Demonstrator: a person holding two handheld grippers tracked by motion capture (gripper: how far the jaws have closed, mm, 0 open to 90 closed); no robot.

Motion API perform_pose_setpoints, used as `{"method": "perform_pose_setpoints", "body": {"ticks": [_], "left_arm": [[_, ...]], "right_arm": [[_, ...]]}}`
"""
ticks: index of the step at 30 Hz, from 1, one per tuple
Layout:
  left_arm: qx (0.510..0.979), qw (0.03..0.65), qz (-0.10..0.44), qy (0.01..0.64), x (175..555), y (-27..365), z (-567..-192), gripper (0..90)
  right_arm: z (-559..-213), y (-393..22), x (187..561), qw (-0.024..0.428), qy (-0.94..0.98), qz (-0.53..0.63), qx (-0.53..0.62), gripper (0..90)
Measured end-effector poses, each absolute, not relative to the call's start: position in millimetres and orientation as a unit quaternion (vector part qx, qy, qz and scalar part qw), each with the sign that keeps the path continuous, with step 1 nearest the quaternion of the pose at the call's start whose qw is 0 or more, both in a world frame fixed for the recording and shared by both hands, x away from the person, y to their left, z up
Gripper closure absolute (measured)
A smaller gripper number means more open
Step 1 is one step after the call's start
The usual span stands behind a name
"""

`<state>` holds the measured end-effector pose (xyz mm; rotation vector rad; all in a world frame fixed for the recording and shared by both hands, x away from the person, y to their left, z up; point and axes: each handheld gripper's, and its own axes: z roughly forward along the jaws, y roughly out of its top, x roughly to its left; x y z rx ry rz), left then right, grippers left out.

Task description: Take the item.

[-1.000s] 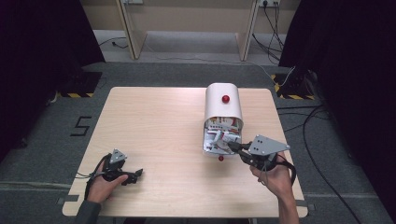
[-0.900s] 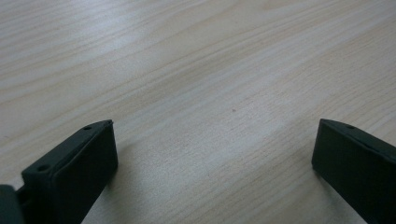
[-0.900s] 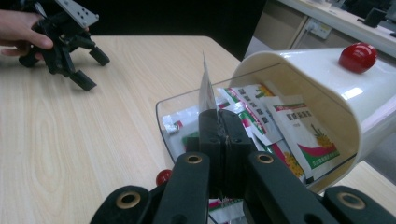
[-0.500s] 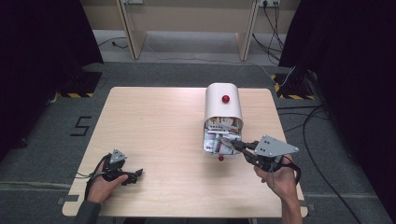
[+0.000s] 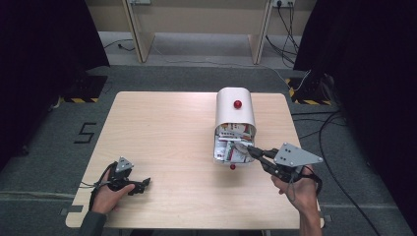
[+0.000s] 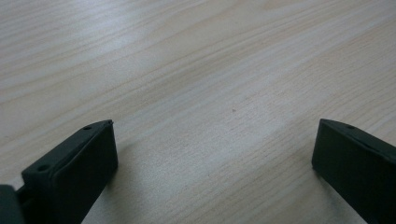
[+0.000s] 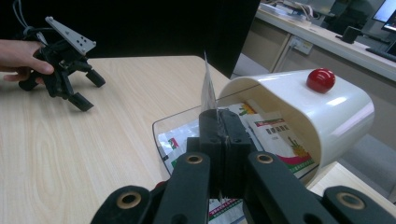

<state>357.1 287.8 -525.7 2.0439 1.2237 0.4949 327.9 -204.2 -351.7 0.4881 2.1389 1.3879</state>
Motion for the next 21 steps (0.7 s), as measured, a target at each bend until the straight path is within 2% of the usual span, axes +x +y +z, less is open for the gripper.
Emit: {"method": "perform_pose_setpoints", "body": {"ticks": [21], "left_arm": [[0.788, 0.347, 0.191, 0.472, 357.1, 287.8, -525.7, 0.0]], "right_arm": [[-336.0, -230.5, 314.3, 0.302, 0.762, 0.535, 0.203, 90.0]]}}
